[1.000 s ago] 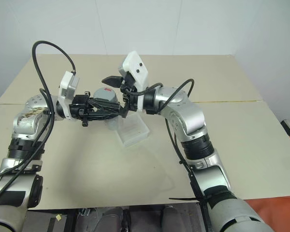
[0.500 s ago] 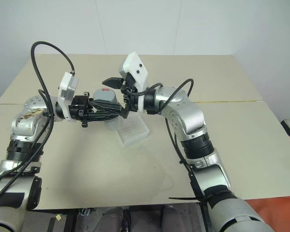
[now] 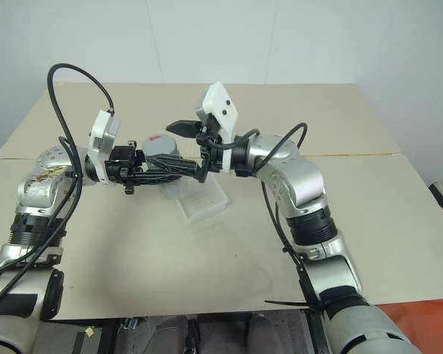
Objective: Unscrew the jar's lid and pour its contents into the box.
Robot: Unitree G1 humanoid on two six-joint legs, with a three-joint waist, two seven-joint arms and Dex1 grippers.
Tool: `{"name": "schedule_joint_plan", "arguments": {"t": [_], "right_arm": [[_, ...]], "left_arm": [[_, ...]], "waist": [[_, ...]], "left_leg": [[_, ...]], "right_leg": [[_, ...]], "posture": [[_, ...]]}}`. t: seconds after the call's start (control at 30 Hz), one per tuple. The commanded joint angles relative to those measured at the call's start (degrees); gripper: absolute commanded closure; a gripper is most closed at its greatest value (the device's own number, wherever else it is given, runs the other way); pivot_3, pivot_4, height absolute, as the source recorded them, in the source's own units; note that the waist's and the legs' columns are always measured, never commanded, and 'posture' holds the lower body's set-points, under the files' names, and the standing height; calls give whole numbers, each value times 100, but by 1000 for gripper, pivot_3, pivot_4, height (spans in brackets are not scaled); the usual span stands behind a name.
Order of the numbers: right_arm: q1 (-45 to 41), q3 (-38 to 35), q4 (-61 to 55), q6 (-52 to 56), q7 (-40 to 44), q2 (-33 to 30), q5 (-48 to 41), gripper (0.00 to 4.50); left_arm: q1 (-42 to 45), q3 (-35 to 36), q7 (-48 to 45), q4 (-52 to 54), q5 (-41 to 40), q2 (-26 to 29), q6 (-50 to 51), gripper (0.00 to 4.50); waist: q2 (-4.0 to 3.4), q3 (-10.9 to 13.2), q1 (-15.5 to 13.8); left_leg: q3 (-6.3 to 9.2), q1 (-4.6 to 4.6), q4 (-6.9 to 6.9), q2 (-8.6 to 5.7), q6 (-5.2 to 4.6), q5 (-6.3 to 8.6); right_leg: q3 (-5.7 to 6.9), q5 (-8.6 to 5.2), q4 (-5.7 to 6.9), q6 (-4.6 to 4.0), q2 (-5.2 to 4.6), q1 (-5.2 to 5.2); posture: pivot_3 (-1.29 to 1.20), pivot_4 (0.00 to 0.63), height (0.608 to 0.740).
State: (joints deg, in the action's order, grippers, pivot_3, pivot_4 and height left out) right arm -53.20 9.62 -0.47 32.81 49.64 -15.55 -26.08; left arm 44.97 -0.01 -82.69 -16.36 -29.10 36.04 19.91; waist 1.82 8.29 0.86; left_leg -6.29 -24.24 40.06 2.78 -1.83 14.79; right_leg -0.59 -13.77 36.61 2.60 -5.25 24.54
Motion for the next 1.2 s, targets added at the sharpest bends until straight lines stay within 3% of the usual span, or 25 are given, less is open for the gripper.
{"name": "schedule_joint_plan", "arguments": {"t": [0.03, 0.73, 0.97, 1.2], "right_arm": [[-12, -320, -135, -95, -83, -130, -26, 43], [285, -465, -444, -70, 0, -442, -283, 43], [508, -509, -802, 32, 400, -645, -574, 43], [399, -342, -951, 89, 240, -436, -616, 43]], "left_arm": [[88, 99, -82, 150, -38, 71, -56, 2559], [87, 111, -121, 122, -51, 120, -60, 2559], [106, 100, -154, 98, -18, 113, -70, 2559], [147, 59, -161, 43, 13, 43, -110, 2559]], "waist": [[0, 0, 0], [0, 0, -2], [0, 0, -4], [0, 0, 1]], "left_leg": [[0, 0, 0, 0, 0, 0], [0, 0, 0, 0, -2, 1], [0, -1, 0, 0, -3, 2], [1, 2, 0, 1, -24, 14]], "right_leg": [[0, 0, 0, 0, 0, 0], [-1, 0, 0, 0, 0, 0], [-1, 0, -1, 0, -1, 0], [-1, 0, 0, 0, 1, 0]], "posture": [[0, 150, 740], [0, 150, 740], [0, 150, 740], [0, 150, 740]]}}
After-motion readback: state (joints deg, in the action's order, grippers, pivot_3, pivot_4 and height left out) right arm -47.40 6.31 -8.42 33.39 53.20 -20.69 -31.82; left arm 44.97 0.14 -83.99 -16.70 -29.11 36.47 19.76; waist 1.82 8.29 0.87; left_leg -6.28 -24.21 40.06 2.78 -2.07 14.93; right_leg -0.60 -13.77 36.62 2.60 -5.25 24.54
